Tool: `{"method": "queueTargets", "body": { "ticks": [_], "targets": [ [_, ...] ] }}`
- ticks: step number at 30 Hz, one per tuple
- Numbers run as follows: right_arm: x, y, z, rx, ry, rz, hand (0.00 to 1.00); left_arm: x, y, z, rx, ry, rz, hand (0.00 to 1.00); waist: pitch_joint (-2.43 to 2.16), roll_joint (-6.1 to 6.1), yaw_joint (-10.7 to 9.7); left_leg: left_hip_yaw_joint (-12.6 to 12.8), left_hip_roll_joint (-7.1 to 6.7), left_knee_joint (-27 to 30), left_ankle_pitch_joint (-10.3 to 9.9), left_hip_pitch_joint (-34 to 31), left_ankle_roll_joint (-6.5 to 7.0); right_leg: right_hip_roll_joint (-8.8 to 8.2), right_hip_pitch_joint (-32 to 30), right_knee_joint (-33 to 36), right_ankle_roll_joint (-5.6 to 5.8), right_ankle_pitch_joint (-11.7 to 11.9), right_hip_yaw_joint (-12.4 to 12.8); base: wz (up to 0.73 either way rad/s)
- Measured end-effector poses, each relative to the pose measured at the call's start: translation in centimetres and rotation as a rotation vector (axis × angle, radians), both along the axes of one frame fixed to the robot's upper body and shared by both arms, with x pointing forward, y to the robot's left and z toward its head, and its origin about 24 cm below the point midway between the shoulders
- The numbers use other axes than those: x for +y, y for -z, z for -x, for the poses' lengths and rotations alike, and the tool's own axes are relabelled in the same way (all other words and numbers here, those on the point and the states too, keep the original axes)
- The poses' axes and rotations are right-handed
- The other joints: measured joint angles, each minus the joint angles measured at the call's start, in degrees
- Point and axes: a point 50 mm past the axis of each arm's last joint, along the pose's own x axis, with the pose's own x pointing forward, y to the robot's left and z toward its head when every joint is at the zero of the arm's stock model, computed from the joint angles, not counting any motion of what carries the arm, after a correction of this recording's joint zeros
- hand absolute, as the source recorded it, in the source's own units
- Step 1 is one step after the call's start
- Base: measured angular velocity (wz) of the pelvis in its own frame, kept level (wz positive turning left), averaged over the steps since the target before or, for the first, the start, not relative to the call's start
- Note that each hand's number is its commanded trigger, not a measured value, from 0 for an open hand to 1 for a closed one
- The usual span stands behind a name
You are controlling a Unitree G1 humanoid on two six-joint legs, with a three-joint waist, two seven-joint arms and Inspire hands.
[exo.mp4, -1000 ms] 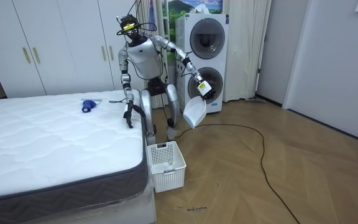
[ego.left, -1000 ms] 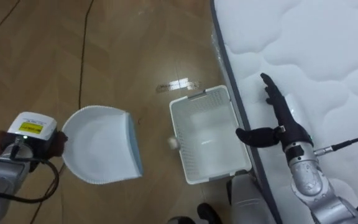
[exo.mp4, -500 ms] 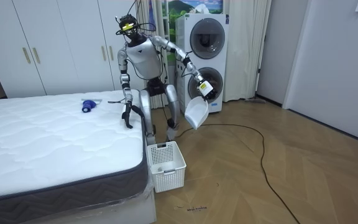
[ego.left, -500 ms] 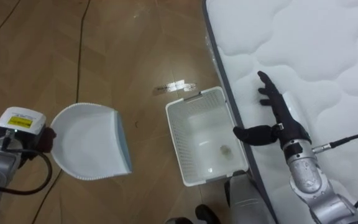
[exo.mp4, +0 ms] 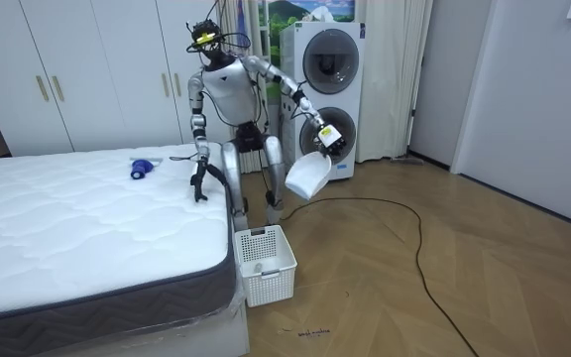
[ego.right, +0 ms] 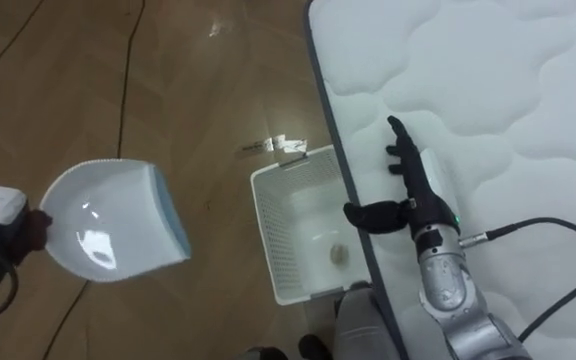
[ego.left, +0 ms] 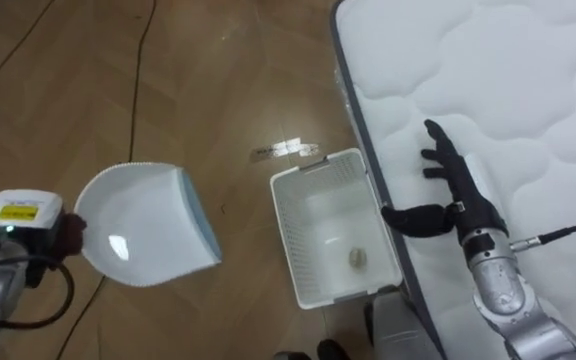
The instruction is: Clean bed
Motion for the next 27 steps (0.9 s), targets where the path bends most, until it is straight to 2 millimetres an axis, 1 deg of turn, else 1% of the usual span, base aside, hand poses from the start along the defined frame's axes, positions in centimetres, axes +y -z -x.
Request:
{"method": "queueTargets", "body": {
  "ticks": [1,2,3,4,5,7,8,9,10,11,12,14,15,16,17,18,19,20,21,22,23,24,25,26,27],
  "targets": [
    [-0.3,0.2,0.3,0.009,0.025,0.003,0.00,-0.3,0.5,0.4,-0.029,-0.029,0.053,1.00,-0.09,-0.55,0.1,-1.1,0.07,0.0,-0.1,0.6,-0.17,0.65,1.1,-1.0,0.19,0.3,0.2,-0.31],
    [-0.5,0.3,0.4,0.013,0.038,0.004,0.00,-0.6,0.6,0.5,-0.047,-0.041,0.078,1.00,-0.22,-0.86,0.3,-1.1,0.16,-0.3,-0.1,0.8,-0.17,0.80,1.5,-1.4,0.27,0.5,0.2,-0.24],
    [-1.0,0.4,0.6,0.016,0.064,0.009,0.00,-1.4,0.9,0.5,-0.086,-0.064,0.143,1.00,-0.48,-1.48,0.4,-1.2,0.40,-1.1,-0.1,1.5,-0.14,1.43,2.3,-2.9,0.60,1.3,0.5,-0.23],
    [-1.6,0.4,0.8,0.011,0.096,0.011,0.00,-2.4,1.0,0.3,-0.126,-0.074,0.226,1.00,-0.54,-1.60,0.9,-1.3,1.09,-1.5,-0.1,2.1,-0.11,2.20,3.5,-4.9,0.84,2.2,0.5,-0.27],
    [-1.8,0.4,0.9,0.011,0.111,0.011,0.00,-2.9,1.1,0.3,-0.145,-0.078,0.269,1.00,-0.61,-1.77,1.1,-1.3,1.39,-1.6,-0.1,2.5,-0.08,2.47,4.2,-5.7,0.93,2.6,0.5,-0.28],
    [-2.3,0.6,1.3,0.013,0.149,0.002,0.00,-5.0,1.1,0.3,-0.218,-0.081,0.425,1.00,-1.13,-3.14,1.1,-1.1,1.42,-2.9,-0.3,5.0,0.24,2.45,6.7,-7.4,1.22,2.9,0.0,-0.21],
    [-2.3,0.7,1.5,0.015,0.160,-0.001,0.00,-5.6,1.0,0.4,-0.242,-0.085,0.468,1.00,-1.23,-3.41,1.3,-1.1,1.42,-3.5,-0.3,5.8,0.30,2.45,7.5,-8.0,1.35,3.0,-0.1,-0.15],
    [-2.4,1.0,1.9,0.017,0.178,-0.006,0.00,-6.6,1.1,0.7,-0.283,-0.095,0.559,1.00,-1.43,-3.92,1.4,-1.0,1.37,-4.7,-0.3,7.8,0.34,2.53,9.3,-9.2,1.54,3.2,-0.1,-0.19],
    [-2.3,1.3,2.4,0.020,0.189,-0.004,0.00,-7.5,1.2,1.1,-0.303,-0.103,0.640,1.00,-1.75,-4.60,1.5,-0.5,1.38,-6.2,-0.3,9.9,0.36,2.68,11.1,-10.3,1.70,3.3,0.2,-0.28],
    [-2.3,1.5,2.9,0.029,0.188,0.005,0.00,-8.3,1.1,1.5,-0.322,-0.111,0.713,1.00,-1.96,-4.98,1.5,-0.2,1.56,-7.5,-0.4,11.8,0.39,2.94,12.9,-11.6,1.82,3.5,0.2,-0.25],
    [-2.3,1.6,3.1,0.031,0.190,0.004,0.00,-8.7,1.0,1.6,-0.335,-0.111,0.749,1.00,-1.97,-5.08,1.4,0.0,1.69,-8.1,-0.4,12.7,0.40,3.11,13.6,-12.4,1.90,3.7,0.1,-0.28],
    [-2.4,1.6,3.5,0.024,0.201,-0.005,0.00,-10.1,0.3,1.4,-0.387,-0.107,0.875,1.00,-2.17,-5.61,2.1,1.6,2.28,-9.8,-0.4,15.5,0.41,3.54,15.9,-14.9,2.03,4.9,-0.2,-0.40],
    [-2.3,1.4,3.5,0.014,0.201,-0.009,0.00,-10.3,0.0,1.3,-0.402,-0.108,0.899,1.00,-2.15,-5.83,2.2,2.1,2.33,-10.1,-0.4,16.0,0.41,3.57,16.2,-15.3,2.06,5.1,-0.2,-0.55],
    [-2.1,0.9,3.5,-0.013,0.197,-0.024,0.00,-10.8,-0.6,1.1,-0.446,-0.099,0.935,1.00,-2.10,-6.71,2.6,3.6,2.16,-10.7,-0.4,17.2,0.43,3.74,16.7,-15.6,2.04,5.5,-0.2,-0.52],
    [-1.9,0.7,3.5,-0.024,0.193,-0.030,0.00,-11.0,-0.9,1.0,-0.466,-0.092,0.951,1.00,-2.16,-7.17,2.9,4.5,2.24,-10.5,-0.4,17.5,0.42,4.12,17.1,-15.8,1.98,5.8,-0.1,-0.83],
    [-1.6,0.4,3.3,-0.041,0.184,-0.042,0.00,-11.2,-1.3,1.0,-0.497,-0.082,0.977,1.00,-2.10,-7.90,3.4,5.6,2.93,-10.0,-0.3,18.3,0.42,5.32,18.1,-17.3,1.96,7.1,1.6,-1.14],
    [-1.4,0.1,3.2,-0.053,0.182,-0.057,0.00,-11.4,-1.4,1.3,-0.512,-0.075,0.997,1.00,-2.13,-8.22,4.1,6.5,4.14,-9.5,-0.3,19.2,0.45,7.20,19.7,-20.4,2.00,9.3,3.5,-1.61],
    [-1.1,0.0,3.0,-0.063,0.185,-0.077,0.00,-11.3,-1.6,1.7,-0.528,-0.071,1.008,1.00,-2.20,-8.34,4.8,8.0,5.66,-9.9,0.1,19.9,0.61,8.43,21.9,-26.1,1.55,13.1,2.7,-1.51],
    [-0.9,-0.1,2.8,-0.069,0.190,-0.091,0.00,-11.2,-1.7,1.8,-0.540,-0.067,1.009,1.00,-2.26,-8.31,5.4,9.1,6.90,-10.2,0.5,19.8,0.84,8.78,23.3,-29.8,1.13,15.6,0.9,-1.48],
    [-0.5,-0.1,2.7,-0.078,0.206,-0.128,0.00,-11.1,-2.1,1.6,-0.557,-0.058,1.020,1.00,-2.29,-8.94,6.1,13.9,9.08,-11.4,0.7,20.7,1.09,7.45,24.2,-29.0,-0.20,15.3,-8.4,-1.11],
    [-0.4,0.0,2.9,-0.077,0.226,-0.148,0.00,-11.5,-2.2,1.4,-0.563,-0.057,1.040,1.00,-2.20,-9.72,6.1,18.0,9.14,-13.1,0.7,22.9,1.07,4.20,25.7,-22.2,-0.23,10.4,-17.8,-0.97],
    [-0.5,0.0,2.9,-0.077,0.238,-0.159,0.00,-11.8,-2.2,1.3,-0.568,-0.060,1.056,1.00,-2.19,-10.11,6.4,20.2,8.98,-13.9,0.7,24.0,1.08,2.22,26.6,-18.6,0.02,8.3,-21.0,-0.96],
    [-0.7,-0.1,2.8,-0.089,0.252,-0.167,0.00,-12.1,-2.2,1.1,-0.578,-0.073,1.087,1.00,-2.01,-10.66,7.5,22.8,8.36,-14.7,0.6,25.7,1.29,-2.62,27.6,-13.4,0.97,6.1,-24.3,-0.98],
    [-0.6,-0.3,2.8,-0.106,0.253,-0.168,0.00,-12.0,-2.2,1.1,-0.581,-0.091,1.113,1.00,-2.14,-10.91,7.9,28.0,8.30,-14.5,0.4,26.7,1.53,-7.17,29.0,-9.1,2.86,4.8,-25.5,-0.87],
    [-0.7,-0.4,2.8,-0.117,0.254,-0.170,0.00,-12.0,-2.3,1.0,-0.584,-0.091,1.119,1.00,-2.18,-10.91,7.8,29.6,8.11,-14.8,0.4,27.1,1.60,-8.67,29.8,-7.4,3.57,4.5,-25.1,-0.57]
  ]
}}
